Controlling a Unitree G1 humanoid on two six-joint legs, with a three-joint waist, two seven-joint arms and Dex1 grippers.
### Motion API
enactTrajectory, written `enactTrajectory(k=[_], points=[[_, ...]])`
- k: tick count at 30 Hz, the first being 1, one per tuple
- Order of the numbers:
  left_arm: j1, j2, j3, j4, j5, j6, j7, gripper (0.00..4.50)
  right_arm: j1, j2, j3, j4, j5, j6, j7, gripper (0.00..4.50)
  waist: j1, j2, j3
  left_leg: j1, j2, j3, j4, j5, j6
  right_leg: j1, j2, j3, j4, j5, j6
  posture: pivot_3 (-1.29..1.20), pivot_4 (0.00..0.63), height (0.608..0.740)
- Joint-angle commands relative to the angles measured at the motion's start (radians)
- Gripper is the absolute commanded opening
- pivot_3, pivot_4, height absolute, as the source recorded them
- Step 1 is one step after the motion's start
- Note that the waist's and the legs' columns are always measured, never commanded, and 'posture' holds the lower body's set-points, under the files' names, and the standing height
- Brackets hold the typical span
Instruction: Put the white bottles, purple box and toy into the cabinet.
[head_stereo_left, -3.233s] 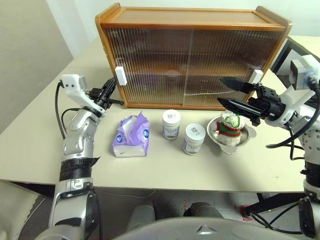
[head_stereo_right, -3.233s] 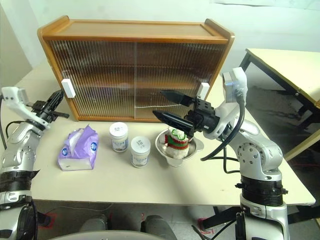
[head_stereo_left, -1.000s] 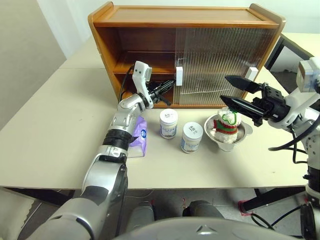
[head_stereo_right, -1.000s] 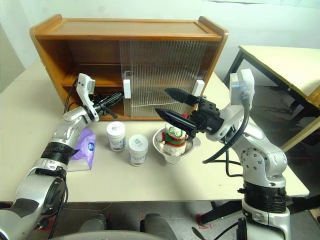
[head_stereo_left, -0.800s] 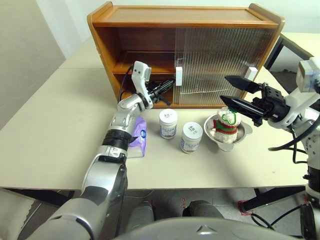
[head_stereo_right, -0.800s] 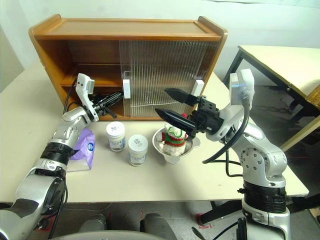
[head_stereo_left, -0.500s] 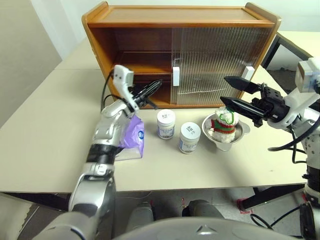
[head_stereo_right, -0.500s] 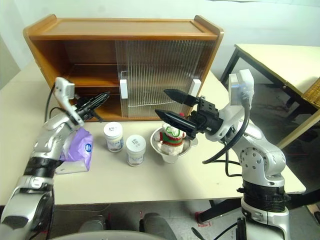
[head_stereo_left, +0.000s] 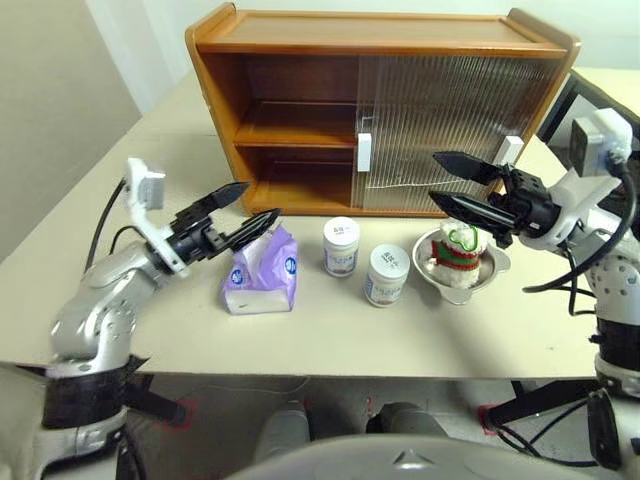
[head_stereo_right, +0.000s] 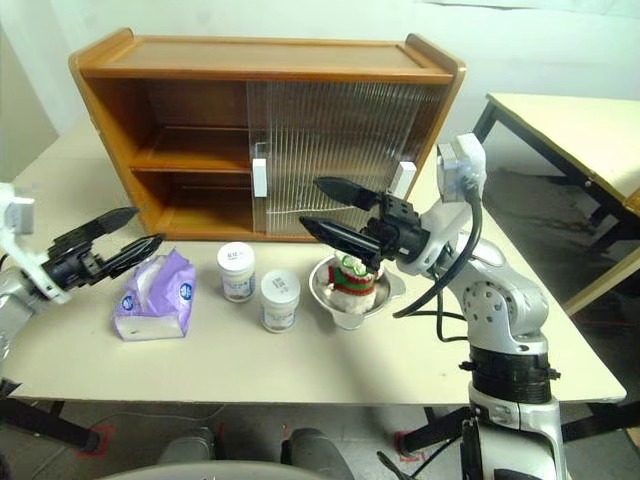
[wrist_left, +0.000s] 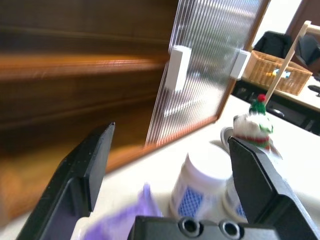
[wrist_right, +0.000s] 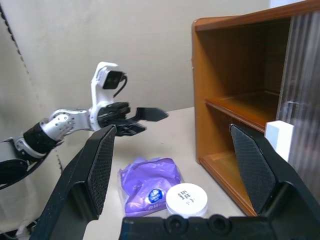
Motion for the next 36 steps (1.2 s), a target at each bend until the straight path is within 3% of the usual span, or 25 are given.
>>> enactTrajectory(k=[1,16,36], points=[[0.103,0.020,0.055,-0.047,-0.048,0.004,-0.053,4.48,-0.015,-0.001,0.013,0.016,-0.007,0.003,0.017,4.50,0.004,0.000,0.000,0.000,0.000,0.000,0.000,0.000,-0.001,0.000,0.000,0.000,0.000,0.000,0.000,0.00,0.000,0.740],[0.423,-0.025,0.066,0.057,0.056,-0.221,-0.164,4.48,0.037,0.003,0.023,0.088,-0.064,-0.036,0.084,4.50,0.012,0.001,-0.003,0.007,0.002,-0.003,-0.013,0.000,-0.005,-0.006,0.003,0.023,0.001,-0.003,-0.001,0.01,0.000,0.740],[0.298,-0.107,-0.041,0.102,0.151,-0.245,0.009,4.48,0.019,0.006,0.010,0.086,-0.054,-0.027,0.072,4.50,0.012,0.004,-0.005,0.008,0.004,-0.007,-0.012,0.001,-0.004,-0.006,0.008,0.025,0.001,-0.002,-0.002,-0.01,0.000,0.740]])
